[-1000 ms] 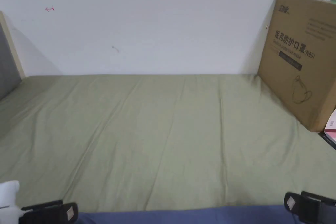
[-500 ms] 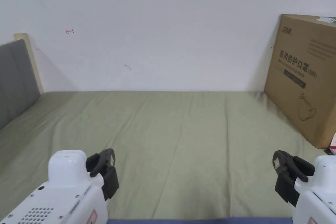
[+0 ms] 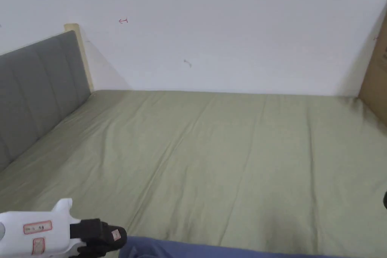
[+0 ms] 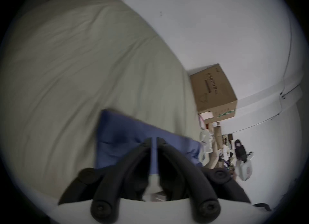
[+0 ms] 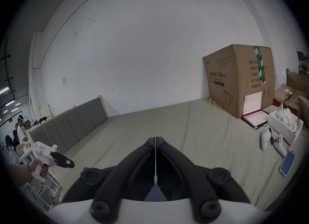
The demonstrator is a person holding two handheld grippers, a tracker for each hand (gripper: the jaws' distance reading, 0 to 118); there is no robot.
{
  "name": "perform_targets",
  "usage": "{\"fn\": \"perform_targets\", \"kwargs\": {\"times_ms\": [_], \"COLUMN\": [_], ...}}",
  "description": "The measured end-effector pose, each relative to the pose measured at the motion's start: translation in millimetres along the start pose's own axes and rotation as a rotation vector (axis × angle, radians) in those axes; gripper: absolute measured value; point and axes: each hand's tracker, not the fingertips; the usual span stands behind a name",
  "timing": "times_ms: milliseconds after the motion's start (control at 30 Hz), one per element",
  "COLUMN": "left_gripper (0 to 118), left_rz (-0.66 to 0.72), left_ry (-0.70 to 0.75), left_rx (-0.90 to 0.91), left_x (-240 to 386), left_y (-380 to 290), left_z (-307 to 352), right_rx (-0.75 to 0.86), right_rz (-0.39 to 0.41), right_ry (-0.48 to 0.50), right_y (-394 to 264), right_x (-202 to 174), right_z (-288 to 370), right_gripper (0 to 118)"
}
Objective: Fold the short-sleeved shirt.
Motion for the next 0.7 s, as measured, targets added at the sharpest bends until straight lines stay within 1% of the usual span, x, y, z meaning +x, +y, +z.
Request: {"fn": "perform_targets", "kwargs": {"times_ms": [33, 67, 133, 200, 267, 333, 400, 433, 467, 500, 533, 567, 600, 633, 667, 700], "left_gripper": [69, 88, 105, 106, 106, 106, 106, 104, 100, 90, 59, 46, 33, 19, 9, 9], "left_rz": [0.008, 0.015, 0.127, 0.202, 0.231, 0.291, 0.309, 0.304, 0.303, 0.278, 0.248, 0.219, 0.170, 0.125, 0.064, 0.126], "left_ry": [0.011, 0.021, -0.150, -0.173, -0.192, -0.233, -0.397, -0.453, -0.453, -0.479, -0.492, -0.471, -0.385, -0.250, -0.115, -0.262], "left_rx": [0.001, 0.005, -0.036, -0.067, -0.100, -0.137, -0.122, -0.130, -0.173, -0.188, -0.192, -0.205, -0.220, -0.231, -0.247, -0.215], "left_x": [-14, -29, -51, -70, -82, -93, -93, -90, -89, -101, -99, -97, -96, -99, -100, -98], "left_y": [2, 4, 3, 3, 1, -6, -10, -10, -12, -8, -10, -10, -9, -8, -10, -10], "left_z": [-3, -5, -15, -29, -46, -71, -84, -93, -103, -111, -115, -119, -124, -130, -135, -128], "right_rx": [-0.015, -0.033, -0.075, -0.100, -0.106, -0.121, -0.135, -0.148, -0.158, -0.165, -0.172, -0.178, -0.185, -0.195, -0.202, -0.211], "right_rz": [0.001, 0.005, 0.021, 0.032, 0.036, 0.043, 0.050, 0.044, 0.041, 0.038, 0.037, 0.038, 0.040, 0.041, 0.041, 0.041], "right_ry": [-0.002, -0.005, 0.001, 0.003, 0.012, 0.020, 0.018, 0.022, 0.023, 0.022, 0.022, 0.022, 0.022, 0.023, 0.024, 0.025], "right_y": [-2, -3, -6, -8, -10, -11, -12, -12, -13, -14, -15, -16, -18, -19, -20, -22], "right_x": [-1, -2, -4, -8, -11, -14, -22, -23, -23, -24, -26, -26, -27, -27, -27, -27], "right_z": [-4, -7, -16, -23, -27, -33, -35, -38, -41, -43, -45, -47, -48, -50, -51, -52], "right_gripper": [0, 0, 0, 0, 0, 0, 0, 0, 0, 0, 0, 0, 0, 0, 0, 0]}}
